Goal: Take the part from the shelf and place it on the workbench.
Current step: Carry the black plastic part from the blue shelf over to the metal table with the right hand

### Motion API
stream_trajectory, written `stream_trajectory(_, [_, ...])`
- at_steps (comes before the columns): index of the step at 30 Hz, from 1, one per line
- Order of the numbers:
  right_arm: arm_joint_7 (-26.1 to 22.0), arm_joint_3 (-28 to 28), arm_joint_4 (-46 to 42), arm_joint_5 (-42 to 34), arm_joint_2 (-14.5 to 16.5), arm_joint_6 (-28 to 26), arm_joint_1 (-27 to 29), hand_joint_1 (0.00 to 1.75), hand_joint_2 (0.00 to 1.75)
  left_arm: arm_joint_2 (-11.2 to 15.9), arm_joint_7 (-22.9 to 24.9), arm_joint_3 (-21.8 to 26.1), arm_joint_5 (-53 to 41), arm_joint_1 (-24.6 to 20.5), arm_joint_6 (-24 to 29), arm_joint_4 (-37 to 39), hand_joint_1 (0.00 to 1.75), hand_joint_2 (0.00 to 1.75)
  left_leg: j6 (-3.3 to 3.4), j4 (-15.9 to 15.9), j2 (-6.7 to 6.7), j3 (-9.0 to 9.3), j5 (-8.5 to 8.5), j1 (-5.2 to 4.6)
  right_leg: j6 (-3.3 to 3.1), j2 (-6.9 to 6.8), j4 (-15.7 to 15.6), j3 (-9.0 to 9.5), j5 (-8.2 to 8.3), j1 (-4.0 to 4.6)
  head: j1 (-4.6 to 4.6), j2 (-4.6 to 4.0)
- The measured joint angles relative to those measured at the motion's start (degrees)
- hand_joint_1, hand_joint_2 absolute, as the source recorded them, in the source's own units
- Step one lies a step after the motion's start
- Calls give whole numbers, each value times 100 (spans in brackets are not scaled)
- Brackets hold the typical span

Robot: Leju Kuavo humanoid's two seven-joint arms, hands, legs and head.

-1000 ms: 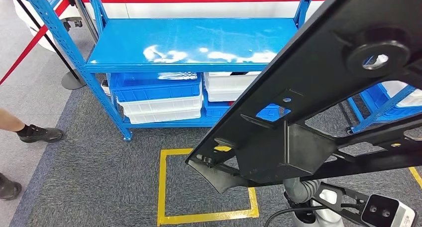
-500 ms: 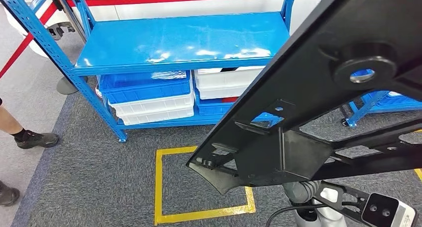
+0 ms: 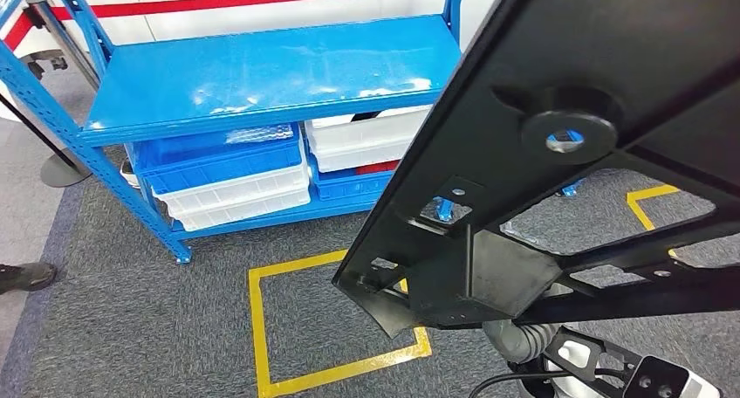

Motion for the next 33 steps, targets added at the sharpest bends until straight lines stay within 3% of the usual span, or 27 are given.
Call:
stream_trajectory(1, [0, 16, -38, 35, -7, -63, 44, 171, 175, -3, 43, -20, -29, 0, 66, 2, 0, 175, -13, 14, 54, 3, -9, 1, 7, -53, -323, 190, 176, -13, 0, 0])
stream_trajectory(3, [0, 53, -116, 107, -21, -180, 100, 171, 175, -9, 149, -47, -74, -4, 200, 7, 0, 175, -67, 66, 144, 6, -48, -15, -28, -294, -1140, 643, 463, -3, 0, 0])
stream_trajectory(5, [-1, 95, -165, 154, -53, -298, 150, 171, 175, -13, 259, -64, -88, -2, 268, 14, 0, 175, -135, 106, 226, 10, -83, -41, -116, -408, -1509, 824, 536, 36, 0, 0])
stream_trajectory(7, [-1, 117, -194, 157, -118, -374, 225, 171, 175, -15, 341, -70, -72, 0, 234, 23, 0, 175, -199, 109, 315, 24, -98, -47, -203, -290, -1519, 802, 553, 48, -1, 0])
stream_trajectory(9, [-2, 123, -237, 132, -184, -395, 305, 171, 175, -21, 381, -70, -37, 9, 197, 30, 0, 175, -264, 236, 213, -11, -224, -20, -281, -189, -1550, 794, 587, 26, -1, 0])
stream_trajectory(10, [-2, 125, -258, 120, -203, -389, 337, 171, 175, -25, 388, -70, -16, 22, 194, 32, 0, 175, -291, 459, 89, -101, -381, -5, -317, -136, -1564, 791, 605, 13, -1, 0])
stream_trajectory(12, [-2, 129, -279, 97, -223, -352, 405, 171, 175, -32, 398, -67, 22, 60, 206, 34, 0, 175, -324, 1231, -151, -436, -795, 12, -360, -18, -1564, 763, 625, 18, -1, 0])
stream_trajectory(13, [0, 130, -282, 82, -229, -322, 444, 171, 175, -34, 405, -65, 32, 82, 212, 34, 0, 175, -332, 1600, -198, -604, -934, 13, -368, 51, -1563, 753, 631, 26, -1, 0])
stream_trajectory(14, [0, 130, -282, 65, -235, -291, 480, 171, 175, -38, 412, -64, 35, 100, 209, 36, 0, 175, -331, 1801, -217, -701, -964, 12, -372, 123, -1560, 749, 636, 34, -1, 0])
stream_trajectory(15, [1, 130, -282, 48, -239, -259, 503, 171, 175, -44, 418, -64, 30, 113, 200, 37, 0, 175, -320, 1758, -225, -684, -867, 12, -373, 195, -1556, 751, 639, 41, -1, 0])
stream_trajectory(16, [1, 130, -282, 38, -241, -233, 517, 171, 175, -49, 420, -64, 26, 121, 189, 38, 0, 175, -299, 1490, -249, -563, -673, 12, -370, 265, -1552, 758, 641, 47, -1, 0])
stream_trajectory(18, [0, 130, -283, 32, -241, -192, 527, 171, 175, -52, 415, -64, 23, 120, 174, 38, 0, 175, -233, 668, -457, -184, -277, 18, -354, 387, -1544, 768, 647, 52, 0, 0])
stream_trajectory(19, [0, 130, -287, 32, -241, -180, 529, 171, 175, -55, 410, -64, 22, 117, 173, 38, 0, 175, -209, 354, -595, -54, -172, 21, -332, 442, -1534, 756, 655, 53, 0, 0])
stream_trajectory(21, [1, 130, -297, 32, -241, -165, 538, 171, 175, -60, 403, -64, 21, 125, 176, 38, 0, 175, -181, 140, -743, 21, -148, 13, -258, 552, -1527, 699, 692, 33, 0, 0])
stream_trajectory(23, [1, 132, -313, 39, -241, -177, 568, 171, 175, -65, 393, -64, 23, 134, 178, 38, 0, 175, -138, 91, -630, 26, -99, 17, -176, 621, -1517, 651, 717, 25, -1, 0])
stream_trajectory(25, [0, 145, -319, 48, -241, -207, 589, 171, 175, -67, 347, -62, 35, 128, 169, 38, 0, 175, -65, 28, -496, 38, -50, 40, -124, 410, -1300, 540, 558, 42, 0, 0])
stream_trajectory(27, [1, 161, -266, 30, -241, -193, 550, 171, 175, -68, 271, -44, 72, 134, 156, 38, 0, 175, -27, 8, -347, 29, -34, 37, -89, 122, -650, 231, 180, 37, 1, 0])
stream_trajectory(29, [4, 170, -132, -13, -242, -106, 469, 171, 175, -60, 184, -16, 129, 140, 143, 38, 0, 175, -26, 15, -181, 11, -33, 30, -52, 34, -18, -64, -65, 4, 1, 0])
stream_trajectory(30, [5, 179, -45, -38, -243, -46, 417, 171, 175, -54, 126, -5, 153, 135, 127, 38, 0, 175, -32, 20, -104, 5, -35, 31, -36, 13, 34, -74, -33, -15, 1, 0])
stream_trajectory(31, [7, 196, 51, -63, -244, 23, 358, 171, 175, -47, 64, 1, 170, 125, 104, 38, 0, 175, -43, 30, -35, 2, -40, 32, -24, -19, -143, 37, 95, -35, 1, 0])
stream_trajectory(33, [9, 248, 242, -114, -247, 142, 203, 171, 175, -18, -56, 6, 171, 101, 38, 36, 0, 175, -91, 73, 78, 2, -68, 27, -34, -196, -899, 480, 401, -51, 1, 0])
